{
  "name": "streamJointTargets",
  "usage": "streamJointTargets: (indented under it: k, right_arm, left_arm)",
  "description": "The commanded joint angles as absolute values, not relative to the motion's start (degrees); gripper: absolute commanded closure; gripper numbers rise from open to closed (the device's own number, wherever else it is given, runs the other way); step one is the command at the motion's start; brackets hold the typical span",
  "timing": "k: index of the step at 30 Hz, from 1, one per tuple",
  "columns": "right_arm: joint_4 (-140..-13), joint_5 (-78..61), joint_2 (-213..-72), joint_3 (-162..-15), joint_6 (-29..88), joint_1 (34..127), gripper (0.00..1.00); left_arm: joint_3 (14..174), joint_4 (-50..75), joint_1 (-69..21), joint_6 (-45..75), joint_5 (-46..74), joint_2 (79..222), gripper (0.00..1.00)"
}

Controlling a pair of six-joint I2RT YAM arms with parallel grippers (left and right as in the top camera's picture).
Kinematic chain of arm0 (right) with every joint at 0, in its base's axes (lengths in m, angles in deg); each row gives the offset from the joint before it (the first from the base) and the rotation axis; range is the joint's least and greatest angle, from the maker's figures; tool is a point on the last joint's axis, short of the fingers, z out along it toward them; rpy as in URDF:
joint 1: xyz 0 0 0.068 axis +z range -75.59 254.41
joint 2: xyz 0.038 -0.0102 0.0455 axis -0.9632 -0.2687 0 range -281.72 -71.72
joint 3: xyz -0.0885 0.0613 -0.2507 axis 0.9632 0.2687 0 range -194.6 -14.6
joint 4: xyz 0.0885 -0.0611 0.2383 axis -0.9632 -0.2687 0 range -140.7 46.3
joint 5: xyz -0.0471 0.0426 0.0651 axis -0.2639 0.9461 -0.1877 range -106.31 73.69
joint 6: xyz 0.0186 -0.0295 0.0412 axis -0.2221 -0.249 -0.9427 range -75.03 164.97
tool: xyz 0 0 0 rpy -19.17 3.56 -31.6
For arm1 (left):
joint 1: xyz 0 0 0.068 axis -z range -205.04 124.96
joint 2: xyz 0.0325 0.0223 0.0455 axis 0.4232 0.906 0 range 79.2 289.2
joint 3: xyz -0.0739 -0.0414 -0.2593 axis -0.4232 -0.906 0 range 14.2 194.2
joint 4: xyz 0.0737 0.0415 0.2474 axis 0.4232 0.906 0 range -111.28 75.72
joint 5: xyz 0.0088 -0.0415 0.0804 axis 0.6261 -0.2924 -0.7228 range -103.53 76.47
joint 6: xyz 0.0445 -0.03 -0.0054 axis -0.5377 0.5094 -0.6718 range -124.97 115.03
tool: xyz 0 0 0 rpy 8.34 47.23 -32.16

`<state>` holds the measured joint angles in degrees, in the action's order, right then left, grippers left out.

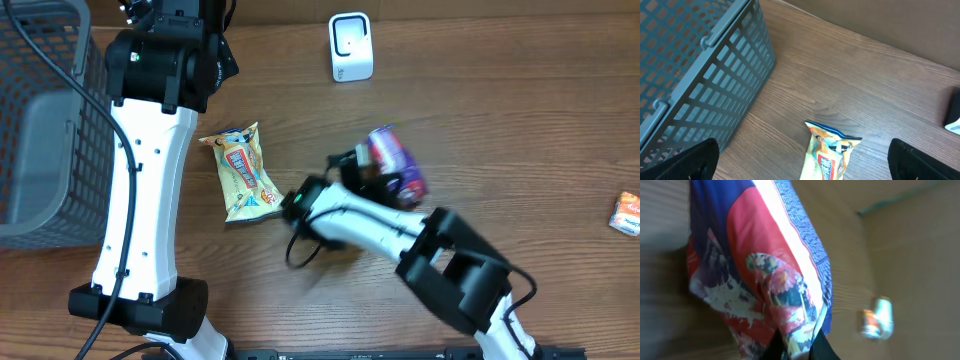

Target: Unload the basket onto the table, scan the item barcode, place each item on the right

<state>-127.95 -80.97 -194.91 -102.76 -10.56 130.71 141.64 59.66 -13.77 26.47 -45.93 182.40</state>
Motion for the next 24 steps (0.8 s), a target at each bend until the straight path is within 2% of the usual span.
streamJointTargets:
  k: [1, 6, 9, 12, 15, 17, 19, 24]
  right_arm:
    - [-121.5, -73.2, -194.9, -102.9, -1.8, 134.1, 0.88]
    - [-114.9, -69.2, -195.0, -102.3, 6.8, 137.0, 0.28]
    - [-115.3, -69.2, -195.0, -102.3, 8.2, 138.6, 0.02]
    - [-117.0, -67.4, -194.8, -102.6, 8.2, 141.0, 0.00]
    - [-118.4, -57.7, -194.0, -104.5, 7.2, 143.9, 0.00]
    - [-119.3, -49.5, -192.9, -106.9, 1.7, 145.4, 0.00]
    - [-120.1, -43.0, -190.7, -109.5, -2.2, 145.3, 0.00]
    - [-123.8, -40.9, -184.4, -114.4, -8.1, 141.5, 0.00]
  left_arm:
    - [142.2, 59.5, -13.4, 27.4, -46.5, 183.0, 0.00]
    - [142.2, 59.5, -13.4, 27.4, -46.5, 183.0, 0.00]
    - [142.2, 59.5, -13.4, 27.4, -46.5, 183.0, 0.00]
    - [142.2, 59.5, -13.4, 27.4, -46.5, 183.0, 0.00]
    - [142.2, 59.5, -13.4, 27.4, -46.5, 183.0, 0.00]
    - [142.2, 59.5, -13.4, 27.4, -46.5, 183.0, 0.00]
    - [142.2, 59.5, -13.4, 27.4, -46.5, 183.0, 0.00]
    - [142.2, 59.5, -13.4, 27.4, -46.5, 183.0, 0.00]
